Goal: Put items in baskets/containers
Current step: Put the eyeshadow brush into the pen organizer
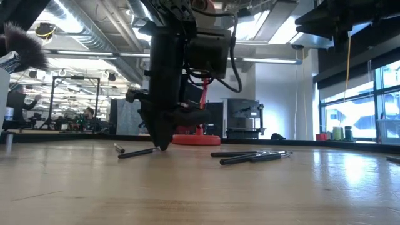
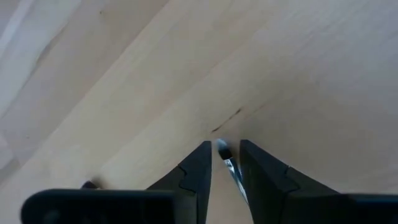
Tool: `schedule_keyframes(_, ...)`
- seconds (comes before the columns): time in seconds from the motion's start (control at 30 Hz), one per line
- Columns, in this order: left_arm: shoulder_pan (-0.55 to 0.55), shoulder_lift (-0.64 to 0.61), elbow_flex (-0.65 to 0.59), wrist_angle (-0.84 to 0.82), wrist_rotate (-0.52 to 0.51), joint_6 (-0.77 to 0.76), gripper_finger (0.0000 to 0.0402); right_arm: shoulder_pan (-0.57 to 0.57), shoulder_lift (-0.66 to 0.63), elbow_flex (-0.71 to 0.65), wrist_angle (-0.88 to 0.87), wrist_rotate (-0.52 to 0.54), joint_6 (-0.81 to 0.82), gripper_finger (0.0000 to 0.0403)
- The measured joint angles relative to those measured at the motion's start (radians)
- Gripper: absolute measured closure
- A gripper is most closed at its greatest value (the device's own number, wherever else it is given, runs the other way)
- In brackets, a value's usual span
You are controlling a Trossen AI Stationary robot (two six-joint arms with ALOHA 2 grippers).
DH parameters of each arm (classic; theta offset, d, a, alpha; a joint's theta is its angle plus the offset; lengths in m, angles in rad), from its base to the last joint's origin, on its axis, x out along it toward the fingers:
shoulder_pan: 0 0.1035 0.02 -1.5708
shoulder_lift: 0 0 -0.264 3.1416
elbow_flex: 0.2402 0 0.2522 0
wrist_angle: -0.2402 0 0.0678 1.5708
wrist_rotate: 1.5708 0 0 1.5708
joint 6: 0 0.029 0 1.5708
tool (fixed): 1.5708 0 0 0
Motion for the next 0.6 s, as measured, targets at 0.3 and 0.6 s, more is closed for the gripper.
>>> schedule_keyframes(0.3, -0.003, 0.013, -0.001, 0.012, -0.058, 0.007, 0.0395, 0.000, 0.000, 0.000, 0.000, -0.001, 0.000, 0.0303)
schedule_keyframes(0.6, -0.070, -0.167, -0.003, -0.166, -0.270, -0.162, 0.0399, 0.000, 0.000, 0.000, -0.005, 0.000, -0.005, 0.0303)
